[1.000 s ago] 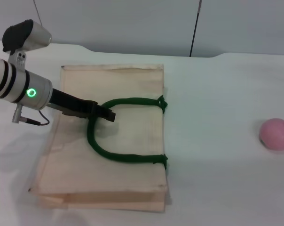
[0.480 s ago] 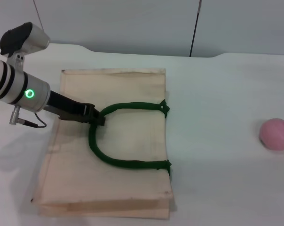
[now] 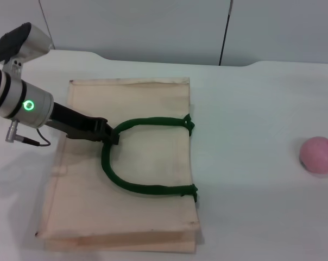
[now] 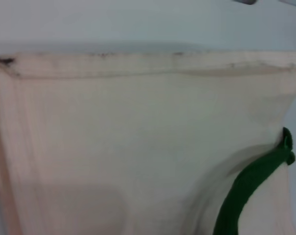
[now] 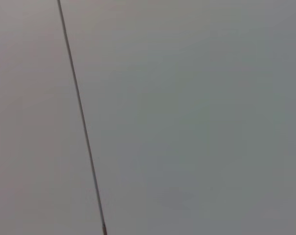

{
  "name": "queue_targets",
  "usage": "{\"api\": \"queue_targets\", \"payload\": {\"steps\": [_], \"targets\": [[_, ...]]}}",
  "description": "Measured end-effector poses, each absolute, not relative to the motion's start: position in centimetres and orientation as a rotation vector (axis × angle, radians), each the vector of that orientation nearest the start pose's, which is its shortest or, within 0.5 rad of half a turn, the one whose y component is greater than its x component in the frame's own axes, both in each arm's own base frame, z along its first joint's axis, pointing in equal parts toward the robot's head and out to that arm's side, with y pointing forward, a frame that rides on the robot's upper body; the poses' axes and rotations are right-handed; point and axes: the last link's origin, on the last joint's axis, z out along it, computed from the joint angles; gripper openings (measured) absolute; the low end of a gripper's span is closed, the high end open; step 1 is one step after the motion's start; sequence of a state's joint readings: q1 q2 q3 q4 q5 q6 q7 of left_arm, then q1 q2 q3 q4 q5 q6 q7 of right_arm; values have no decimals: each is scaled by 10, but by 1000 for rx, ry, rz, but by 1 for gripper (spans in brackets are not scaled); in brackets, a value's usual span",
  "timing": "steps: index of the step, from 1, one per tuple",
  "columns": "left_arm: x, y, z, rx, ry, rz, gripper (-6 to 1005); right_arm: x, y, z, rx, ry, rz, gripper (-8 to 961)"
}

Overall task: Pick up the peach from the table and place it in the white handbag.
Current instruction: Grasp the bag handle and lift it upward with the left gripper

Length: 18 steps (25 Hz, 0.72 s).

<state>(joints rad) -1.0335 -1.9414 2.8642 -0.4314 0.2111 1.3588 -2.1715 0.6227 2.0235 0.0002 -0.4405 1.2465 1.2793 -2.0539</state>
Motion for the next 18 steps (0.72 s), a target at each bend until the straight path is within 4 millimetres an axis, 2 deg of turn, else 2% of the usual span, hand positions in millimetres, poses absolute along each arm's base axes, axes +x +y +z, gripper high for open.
{"api": "queue_targets", "payload": {"steps": [5, 10, 18], "targets": [[-263, 404, 31, -2346, -1685, -107, 129, 317, 384, 79, -1846, 664, 896, 794], [-255, 400, 53, -2384, -1649, -251, 128, 319, 382, 79, -1861, 681, 901, 791], [-235, 390, 83, -2491, -1536, -488, 127, 308, 381, 84, -2037, 704, 882, 786]]}}
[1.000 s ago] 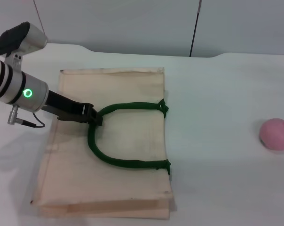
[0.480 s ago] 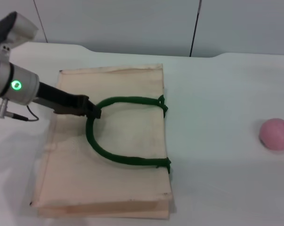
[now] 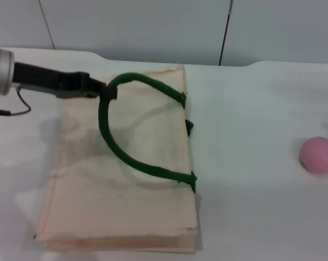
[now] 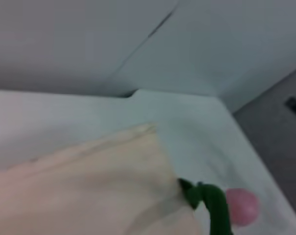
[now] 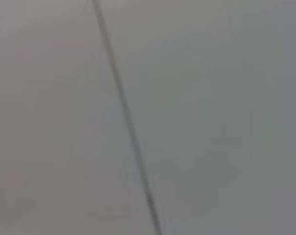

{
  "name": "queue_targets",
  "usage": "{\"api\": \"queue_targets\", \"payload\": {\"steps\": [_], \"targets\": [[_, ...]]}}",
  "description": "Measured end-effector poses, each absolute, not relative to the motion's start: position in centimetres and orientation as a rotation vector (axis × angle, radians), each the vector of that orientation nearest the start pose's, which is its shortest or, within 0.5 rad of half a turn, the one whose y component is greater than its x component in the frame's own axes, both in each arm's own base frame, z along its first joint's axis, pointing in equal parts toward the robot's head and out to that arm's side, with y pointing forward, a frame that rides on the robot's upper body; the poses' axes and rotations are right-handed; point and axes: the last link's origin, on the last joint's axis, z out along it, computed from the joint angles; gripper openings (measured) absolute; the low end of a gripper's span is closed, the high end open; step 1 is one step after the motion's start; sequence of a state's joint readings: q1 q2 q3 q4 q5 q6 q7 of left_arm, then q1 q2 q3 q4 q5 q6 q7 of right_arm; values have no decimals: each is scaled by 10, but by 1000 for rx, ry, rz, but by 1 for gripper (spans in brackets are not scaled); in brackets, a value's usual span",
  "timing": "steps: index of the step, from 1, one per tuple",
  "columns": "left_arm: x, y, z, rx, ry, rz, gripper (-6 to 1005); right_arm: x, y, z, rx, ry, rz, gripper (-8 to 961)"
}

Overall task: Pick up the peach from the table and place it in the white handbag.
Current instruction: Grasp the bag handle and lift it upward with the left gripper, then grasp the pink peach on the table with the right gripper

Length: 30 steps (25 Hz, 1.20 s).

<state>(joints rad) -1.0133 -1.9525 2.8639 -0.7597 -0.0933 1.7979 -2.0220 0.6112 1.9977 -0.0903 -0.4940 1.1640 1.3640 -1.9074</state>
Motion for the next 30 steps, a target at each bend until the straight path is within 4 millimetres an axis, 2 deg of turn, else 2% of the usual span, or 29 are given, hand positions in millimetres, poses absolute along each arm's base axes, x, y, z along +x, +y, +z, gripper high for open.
{"api": "queue_targets", "payload": {"steps": [5, 9, 18, 20, 30], "targets": [[-226, 385, 95, -2541, -1477, -564, 127, 299, 372, 88, -2197, 680, 831, 783], [-220, 383, 102, -2557, -1438, -618, 127, 298, 363, 92, -2326, 697, 725, 780], [-216, 379, 111, -2577, -1424, -659, 126, 295, 348, 74, -2593, 701, 436, 775], [-215, 379, 113, -2580, -1416, -670, 126, 297, 349, 69, -2624, 710, 355, 774], [-212, 378, 118, -2580, -1393, -702, 126, 300, 362, 54, -2621, 707, 175, 767]]}}
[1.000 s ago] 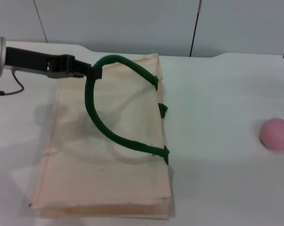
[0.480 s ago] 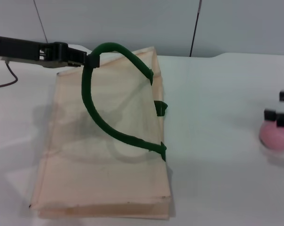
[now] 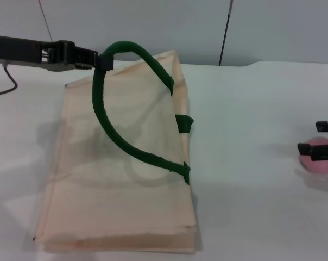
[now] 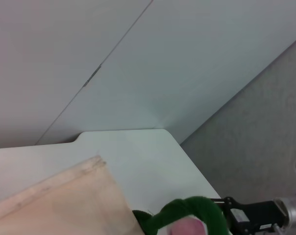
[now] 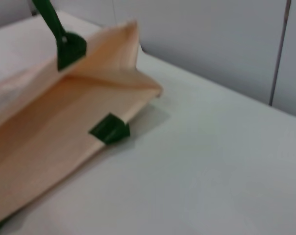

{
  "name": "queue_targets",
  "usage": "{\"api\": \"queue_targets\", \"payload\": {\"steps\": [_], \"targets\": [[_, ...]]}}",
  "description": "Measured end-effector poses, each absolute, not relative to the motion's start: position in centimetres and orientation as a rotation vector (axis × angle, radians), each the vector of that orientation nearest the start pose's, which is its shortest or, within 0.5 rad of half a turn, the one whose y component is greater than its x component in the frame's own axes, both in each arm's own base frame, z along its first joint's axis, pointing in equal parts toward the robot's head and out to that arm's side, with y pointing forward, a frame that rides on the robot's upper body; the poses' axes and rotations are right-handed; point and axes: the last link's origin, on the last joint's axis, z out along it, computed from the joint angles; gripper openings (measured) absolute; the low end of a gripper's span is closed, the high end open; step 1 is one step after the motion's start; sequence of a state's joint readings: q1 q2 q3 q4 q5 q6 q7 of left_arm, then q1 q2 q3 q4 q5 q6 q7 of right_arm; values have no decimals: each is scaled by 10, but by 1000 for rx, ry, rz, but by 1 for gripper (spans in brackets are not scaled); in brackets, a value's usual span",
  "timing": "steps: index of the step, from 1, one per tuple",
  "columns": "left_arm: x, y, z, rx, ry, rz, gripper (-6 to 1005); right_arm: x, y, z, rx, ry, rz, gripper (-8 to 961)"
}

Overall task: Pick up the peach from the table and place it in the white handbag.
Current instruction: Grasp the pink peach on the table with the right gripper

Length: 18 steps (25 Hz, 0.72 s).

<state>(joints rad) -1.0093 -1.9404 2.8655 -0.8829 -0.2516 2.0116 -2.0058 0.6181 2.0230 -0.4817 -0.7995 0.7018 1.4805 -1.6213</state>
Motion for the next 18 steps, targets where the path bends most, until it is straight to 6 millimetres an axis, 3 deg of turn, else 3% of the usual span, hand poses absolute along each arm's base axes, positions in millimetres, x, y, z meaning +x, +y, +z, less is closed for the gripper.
{"api": "queue_targets", "payload": {"steps": [18], "targets": [[-213, 377, 118, -2578, -1398, -702, 125, 320, 365, 51, -2559, 765, -25, 756]]}}
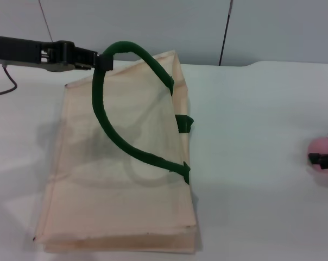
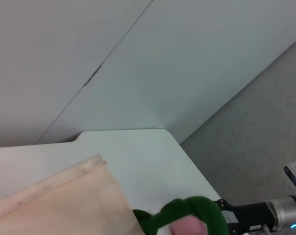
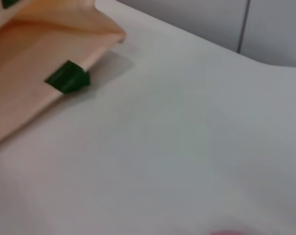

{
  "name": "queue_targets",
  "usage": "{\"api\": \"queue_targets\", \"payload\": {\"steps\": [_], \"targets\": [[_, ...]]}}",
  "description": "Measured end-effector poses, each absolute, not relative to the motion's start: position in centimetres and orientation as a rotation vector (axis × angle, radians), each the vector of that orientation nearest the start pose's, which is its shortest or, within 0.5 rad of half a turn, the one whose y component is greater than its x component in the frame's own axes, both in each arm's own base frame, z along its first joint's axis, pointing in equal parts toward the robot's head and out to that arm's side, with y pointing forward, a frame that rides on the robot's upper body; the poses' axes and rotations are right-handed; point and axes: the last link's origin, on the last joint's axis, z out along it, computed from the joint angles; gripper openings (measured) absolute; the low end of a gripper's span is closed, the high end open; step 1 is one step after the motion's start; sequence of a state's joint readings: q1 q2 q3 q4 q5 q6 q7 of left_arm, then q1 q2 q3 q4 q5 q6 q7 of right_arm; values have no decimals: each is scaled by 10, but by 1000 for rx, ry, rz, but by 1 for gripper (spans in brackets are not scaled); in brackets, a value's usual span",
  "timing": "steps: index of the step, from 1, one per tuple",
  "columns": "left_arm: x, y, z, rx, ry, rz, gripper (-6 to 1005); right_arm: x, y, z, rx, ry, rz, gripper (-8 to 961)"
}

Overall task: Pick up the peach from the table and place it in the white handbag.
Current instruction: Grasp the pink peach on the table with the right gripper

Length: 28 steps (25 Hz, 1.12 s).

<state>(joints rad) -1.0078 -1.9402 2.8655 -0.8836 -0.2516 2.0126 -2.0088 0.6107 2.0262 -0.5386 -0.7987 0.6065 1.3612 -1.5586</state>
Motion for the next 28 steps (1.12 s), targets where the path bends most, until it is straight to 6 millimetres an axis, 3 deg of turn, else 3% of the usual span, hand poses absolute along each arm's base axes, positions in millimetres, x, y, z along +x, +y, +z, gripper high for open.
{"api": "queue_targets", "payload": {"steps": [12, 28], "targets": [[-212, 378, 119, -2576, -1400, -702, 124, 321, 367, 49, -2548, 780, -60, 749], [-213, 378, 119, -2575, -1402, -702, 137, 322, 368, 51, -2542, 785, -76, 578]]}}
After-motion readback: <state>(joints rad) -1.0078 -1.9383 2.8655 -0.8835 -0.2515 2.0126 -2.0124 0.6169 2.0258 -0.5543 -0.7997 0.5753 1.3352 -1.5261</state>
